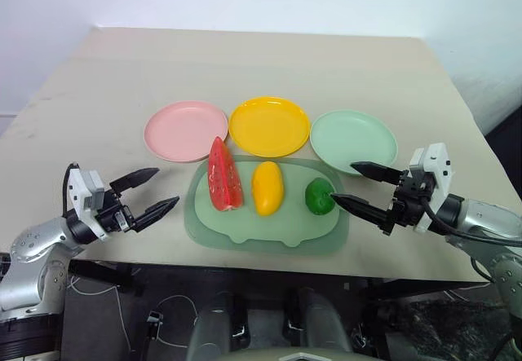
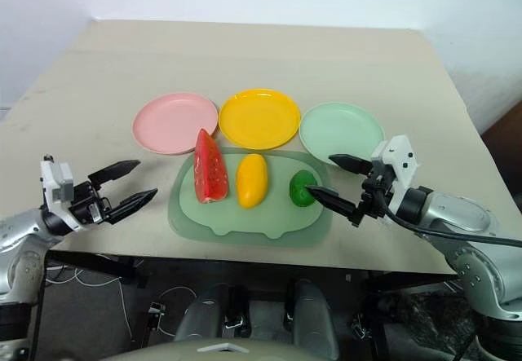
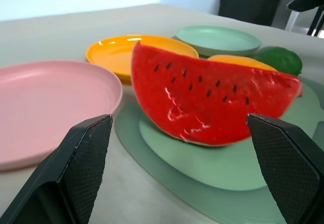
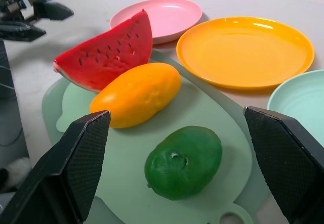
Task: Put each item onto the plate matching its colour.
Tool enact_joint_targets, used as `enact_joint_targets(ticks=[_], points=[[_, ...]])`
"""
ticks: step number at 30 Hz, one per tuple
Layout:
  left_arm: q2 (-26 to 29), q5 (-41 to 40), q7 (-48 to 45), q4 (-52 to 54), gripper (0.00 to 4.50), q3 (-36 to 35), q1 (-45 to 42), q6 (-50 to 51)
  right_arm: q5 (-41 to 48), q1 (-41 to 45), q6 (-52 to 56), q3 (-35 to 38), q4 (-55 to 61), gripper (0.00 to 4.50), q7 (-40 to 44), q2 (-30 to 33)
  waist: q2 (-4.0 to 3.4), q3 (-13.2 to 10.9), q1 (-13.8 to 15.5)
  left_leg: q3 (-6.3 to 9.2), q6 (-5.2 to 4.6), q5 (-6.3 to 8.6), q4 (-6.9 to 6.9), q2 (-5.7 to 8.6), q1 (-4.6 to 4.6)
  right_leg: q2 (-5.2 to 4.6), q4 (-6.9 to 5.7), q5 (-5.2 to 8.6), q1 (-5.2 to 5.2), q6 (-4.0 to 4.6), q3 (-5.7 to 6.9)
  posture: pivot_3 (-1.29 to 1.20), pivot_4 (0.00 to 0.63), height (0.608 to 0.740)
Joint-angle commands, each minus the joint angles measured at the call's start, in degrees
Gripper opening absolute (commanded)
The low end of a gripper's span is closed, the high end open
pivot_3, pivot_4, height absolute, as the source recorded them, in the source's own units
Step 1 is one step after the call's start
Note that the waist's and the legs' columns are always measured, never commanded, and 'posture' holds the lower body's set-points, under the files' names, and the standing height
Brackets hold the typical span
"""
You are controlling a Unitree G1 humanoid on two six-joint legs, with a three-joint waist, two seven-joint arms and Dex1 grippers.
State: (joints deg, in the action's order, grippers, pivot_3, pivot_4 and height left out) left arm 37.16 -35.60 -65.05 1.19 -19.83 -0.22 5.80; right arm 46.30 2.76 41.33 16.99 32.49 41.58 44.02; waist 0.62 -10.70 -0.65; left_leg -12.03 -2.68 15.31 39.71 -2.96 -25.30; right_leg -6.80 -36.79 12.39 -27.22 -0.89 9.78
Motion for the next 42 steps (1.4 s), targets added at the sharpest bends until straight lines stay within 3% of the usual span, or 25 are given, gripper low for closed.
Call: enact_joint_targets(ticks=[1, 19, 32, 42], points=[[-0.17, -0.56, 0.05, 1.47, 4.46, -0.14, -1.44, -0.64, -0.08, 0.70, -1.27, 1.44, 0.59, 4.50, 0.70, 1.03, 0.00, 0.00, 0.11, 0.00, 0.00, 0.00, 0.01, 0.00, 0.00, 0.00, 0.00, 0.00, 0.00, 0.00, 0.00, 0.00, 0.150, 0.696], [-1.75, 0.40, -0.51, 0.05, 4.46, 3.11, -6.01, -0.79, 0.58, 0.84, 1.64, -0.33, 1.22, 4.50, -1.85, 0.74, 0.00, 0.00, 0.02, 0.01, -0.05, 0.03, 0.19, 0.00, -0.02, -0.02, -0.16, 0.01, 0.01, -0.01, -0.01, 0.00, 0.150, 0.696], [-2.16, 1.60, -1.35, -1.42, 4.46, 4.40, -7.98, -1.56, -0.98, 3.82, 6.62, -5.29, -0.71, 4.50, -7.60, -1.22, 0.01, 0.00, 0.15, 0.02, -0.07, 0.05, 0.23, 0.00, -0.06, -0.03, -0.16, 0.03, 0.00, -0.03, 0.00, 0.00, 0.150, 0.696], [-2.27, 1.43, -1.54, -2.55, 4.46, 4.40, -8.43, -2.06, -1.73, 8.18, 14.70, -8.69, -2.84, 4.50, -16.75, -5.88, 0.01, 0.01, -0.09, 0.00, -0.06, 0.04, 0.23, -0.03, -0.08, -0.02, -0.24, 0.00, -0.07, 0.00, -0.01, 0.00, 0.150, 0.696]])
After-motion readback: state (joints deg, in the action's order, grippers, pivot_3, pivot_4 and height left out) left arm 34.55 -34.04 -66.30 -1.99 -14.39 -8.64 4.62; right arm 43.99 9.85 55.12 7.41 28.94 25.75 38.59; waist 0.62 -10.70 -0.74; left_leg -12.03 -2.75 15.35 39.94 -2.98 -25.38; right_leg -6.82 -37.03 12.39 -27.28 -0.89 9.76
